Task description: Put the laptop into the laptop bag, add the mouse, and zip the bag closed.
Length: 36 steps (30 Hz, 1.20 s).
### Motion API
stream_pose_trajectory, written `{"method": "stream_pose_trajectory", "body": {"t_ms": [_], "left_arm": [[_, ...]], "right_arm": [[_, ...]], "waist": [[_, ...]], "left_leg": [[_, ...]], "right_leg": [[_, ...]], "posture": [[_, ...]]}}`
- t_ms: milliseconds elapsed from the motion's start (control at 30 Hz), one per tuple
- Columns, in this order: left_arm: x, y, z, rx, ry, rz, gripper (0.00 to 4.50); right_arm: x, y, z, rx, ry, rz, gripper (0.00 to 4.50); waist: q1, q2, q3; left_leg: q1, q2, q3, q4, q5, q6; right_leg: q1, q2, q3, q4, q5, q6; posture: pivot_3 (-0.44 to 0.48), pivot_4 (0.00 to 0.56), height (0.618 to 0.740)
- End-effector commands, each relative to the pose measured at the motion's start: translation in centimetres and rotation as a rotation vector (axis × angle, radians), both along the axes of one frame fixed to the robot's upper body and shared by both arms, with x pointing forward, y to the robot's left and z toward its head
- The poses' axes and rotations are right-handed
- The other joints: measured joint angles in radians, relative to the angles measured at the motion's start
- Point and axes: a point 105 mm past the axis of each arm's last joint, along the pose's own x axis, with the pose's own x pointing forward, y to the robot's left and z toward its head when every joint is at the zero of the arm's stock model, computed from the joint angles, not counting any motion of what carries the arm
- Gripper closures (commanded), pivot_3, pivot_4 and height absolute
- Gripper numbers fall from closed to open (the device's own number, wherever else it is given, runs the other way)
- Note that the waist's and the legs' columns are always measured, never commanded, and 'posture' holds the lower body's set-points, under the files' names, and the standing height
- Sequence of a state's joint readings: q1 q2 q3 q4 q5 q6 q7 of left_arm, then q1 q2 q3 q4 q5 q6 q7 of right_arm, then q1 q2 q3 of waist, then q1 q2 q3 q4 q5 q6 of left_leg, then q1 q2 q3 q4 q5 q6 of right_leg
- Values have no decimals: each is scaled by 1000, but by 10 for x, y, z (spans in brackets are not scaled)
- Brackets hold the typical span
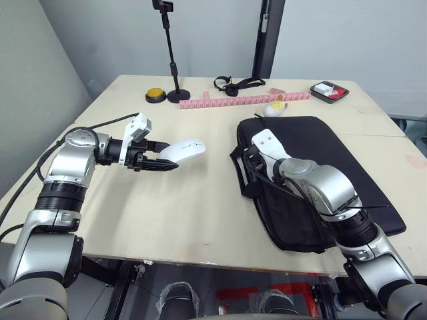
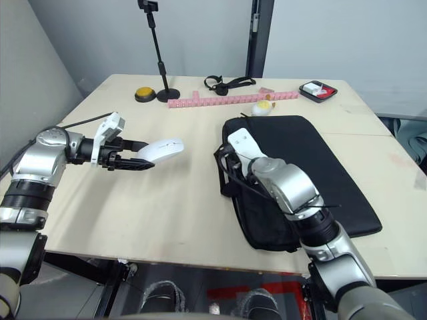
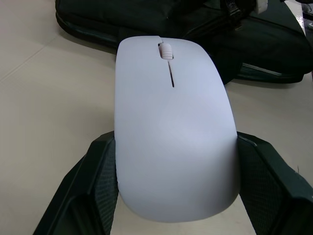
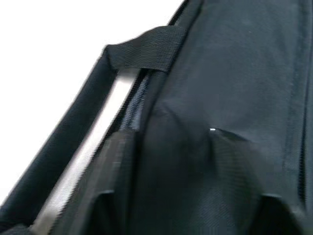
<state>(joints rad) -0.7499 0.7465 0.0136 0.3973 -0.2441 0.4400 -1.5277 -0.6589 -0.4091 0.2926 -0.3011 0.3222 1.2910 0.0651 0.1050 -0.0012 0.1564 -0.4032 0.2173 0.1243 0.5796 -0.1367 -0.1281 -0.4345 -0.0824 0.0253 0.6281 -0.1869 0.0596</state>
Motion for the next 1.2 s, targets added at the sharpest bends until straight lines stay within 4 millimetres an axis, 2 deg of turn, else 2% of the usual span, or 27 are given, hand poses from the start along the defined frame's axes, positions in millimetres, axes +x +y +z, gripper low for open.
{"method": "stream_pose_trajectory", "body": {"t_ms": [33, 133, 333, 433, 500, 633, 700, 767, 833, 933, 1100, 1200], "left_arm": [[-3, -6, 12, -8, -44, -34, 1706], [-2, -9, 14, -20, -49, -38, 1706], [0, -15, 13, -32, -52, -44, 1706], [1, -17, 10, -38, -45, -50, 1706], [1, -18, 8, -35, -42, -53, 1706], [1, -23, 6, -39, -35, -66, 1706], [2, -24, 6, -37, -35, -69, 1706], [3, -27, 5, -41, -32, -77, 1706], [5, -31, 3, -44, -29, -83, 1706], [7, -35, 2, -42, -26, -93, 1706], [10, -40, -1, -45, -19, -105, 1706], [11, -44, -5, -43, -8, -114, 1706]], "right_arm": [[0, -9, 0, -12, 7, -20, 3456], [1, -11, 1, -27, 1, -20, 4446], [2, -17, 7, -52, -8, -25, 4477], [2, -17, 18, -33, -15, -23, 4477], [1, -14, 27, 39, 11, -22, 4477], [-4, -3, 67, 262, 35, 36, 4477], [-7, -3, 81, 310, 34, 66, 4477], [-4, -15, 105, 372, -4, 73, 4477], [-3, -36, 136, 413, -57, 71, 4477], [-6, -56, 160, 428, -95, 72, 4477], [-9, -73, 180, 485, -126, 74, 4477], [-9, -74, 175, 485, -114, 68, 4477]], "waist": [[1, 0, 0], [2, 0, 0], [5, 0, 0], [5, 0, 0], [4, 0, 0], [1, 0, 0], [0, 0, 0], [-1, 0, 0], [1, 1, 0], [4, 1, 0], [5, 0, 0], [5, 0, 0]], "left_leg": [[0, 0, 0, 0, 0, 0], [0, 0, 0, 1, 0, 0], [0, 0, 0, 2, 0, 0], [0, 0, 0, 2, 0, 0], [0, 0, 0, 2, 0, 0], [-1, 0, 0, 2, 1, 0], [-1, 0, 0, 2, 1, 0], [0, 0, 0, 1, 1, 0], [-1, 0, 0, 1, 1, 0], [-1, 0, 0, 1, 1, 0], [-1, 1, 0, 0, 1, 1], [-1, 1, 0, 1, 1, 1]], "right_leg": [[0, 0, 0, 0, 0, 0], [0, 0, 0, 1, 0, 0], [0, -1, 0, 2, 0, 0], [0, 0, 0, 2, 0, 0], [0, 0, 0, 2, 0, 0], [-1, 0, 0, 2, 0, 0], [-1, 0, 0, 2, 0, 0], [-1, 0, 0, 2, 0, 0], [-1, 1, 0, 2, 0, 0], [-2, 1, 0, 2, 0, 0], [-2, 1, 0, 2, 0, 0], [-1, 1, 0, 3, 0, -1]], "posture": [[0, 150, 739], [0, 150, 739], [0, 150, 739], [0, 150, 739], [0, 150, 739], [0, 150, 739], [0, 150, 739], [0, 150, 739], [0, 150, 739], [0, 150, 739], [0, 150, 739], [0, 150, 739]]}}
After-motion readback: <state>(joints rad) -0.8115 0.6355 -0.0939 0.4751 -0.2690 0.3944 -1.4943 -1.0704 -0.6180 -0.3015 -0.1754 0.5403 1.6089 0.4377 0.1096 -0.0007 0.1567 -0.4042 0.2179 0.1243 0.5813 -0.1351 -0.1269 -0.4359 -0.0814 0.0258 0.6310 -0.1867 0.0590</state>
